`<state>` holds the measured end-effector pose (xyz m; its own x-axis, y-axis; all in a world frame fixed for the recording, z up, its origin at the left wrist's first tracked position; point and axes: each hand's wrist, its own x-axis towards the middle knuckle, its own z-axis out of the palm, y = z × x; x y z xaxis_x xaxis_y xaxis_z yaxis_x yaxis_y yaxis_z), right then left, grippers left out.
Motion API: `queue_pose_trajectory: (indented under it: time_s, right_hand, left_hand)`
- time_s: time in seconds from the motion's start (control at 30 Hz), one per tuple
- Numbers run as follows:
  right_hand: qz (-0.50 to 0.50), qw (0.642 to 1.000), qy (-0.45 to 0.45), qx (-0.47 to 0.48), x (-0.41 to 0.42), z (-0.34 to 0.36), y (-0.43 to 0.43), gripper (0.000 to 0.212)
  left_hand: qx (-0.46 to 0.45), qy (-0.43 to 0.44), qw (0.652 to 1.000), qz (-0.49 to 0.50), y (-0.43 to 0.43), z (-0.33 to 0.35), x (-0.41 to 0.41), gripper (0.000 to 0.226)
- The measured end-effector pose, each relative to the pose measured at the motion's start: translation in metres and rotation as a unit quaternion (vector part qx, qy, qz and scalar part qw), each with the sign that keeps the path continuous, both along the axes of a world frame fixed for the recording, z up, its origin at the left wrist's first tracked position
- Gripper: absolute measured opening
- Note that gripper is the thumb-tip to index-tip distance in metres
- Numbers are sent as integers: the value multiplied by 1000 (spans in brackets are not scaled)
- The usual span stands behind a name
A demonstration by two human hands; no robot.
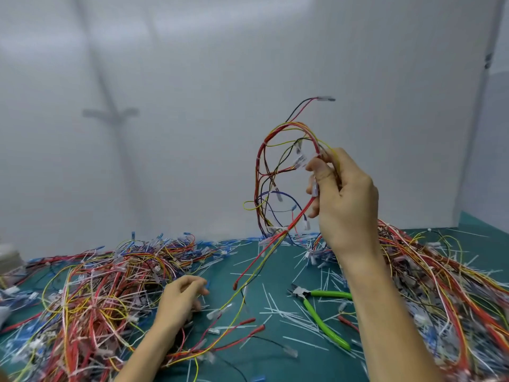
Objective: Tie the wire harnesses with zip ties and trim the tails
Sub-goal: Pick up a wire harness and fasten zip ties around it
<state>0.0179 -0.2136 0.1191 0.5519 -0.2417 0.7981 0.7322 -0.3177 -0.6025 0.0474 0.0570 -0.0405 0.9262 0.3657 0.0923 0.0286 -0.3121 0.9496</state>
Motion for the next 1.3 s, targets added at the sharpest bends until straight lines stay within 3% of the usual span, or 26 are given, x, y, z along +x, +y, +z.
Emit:
queue_pose_trajectory:
  time_s: [0.1, 0.2, 0.4, 0.57, 0.8, 1.0, 1.3]
  right_hand:
    - [-36, 999, -9, 12, -3, 3, -2, 22]
    - [-75, 995, -57, 31, -9, 12, -17, 17]
    - [-28, 998, -53, -13, -13, 17, -33, 19]
    - [8, 1000, -12, -25, -10, 11, -26, 22]
    - [49, 999, 8, -20, -10, 7, -6, 20]
    - [56, 997, 31, -34, -9, 2, 9, 18]
    - [61, 996, 36, -61, -10, -2, 19, 17]
  left_hand:
    - [-21, 30, 995, -97, 2, 4, -7, 23]
    - [99, 51, 976, -186, 6, -2, -20, 32]
    - [152, 25, 978, -140, 23, -6, -31, 38]
    - [76, -45, 992, -86, 33, -10, -48, 33]
    - [78, -102, 987, -93, 43, -8, -68, 25]
    - [78, -131, 985, -77, -6, 14, -35, 19]
    - [-117, -271, 955, 36, -76, 67, 18, 19]
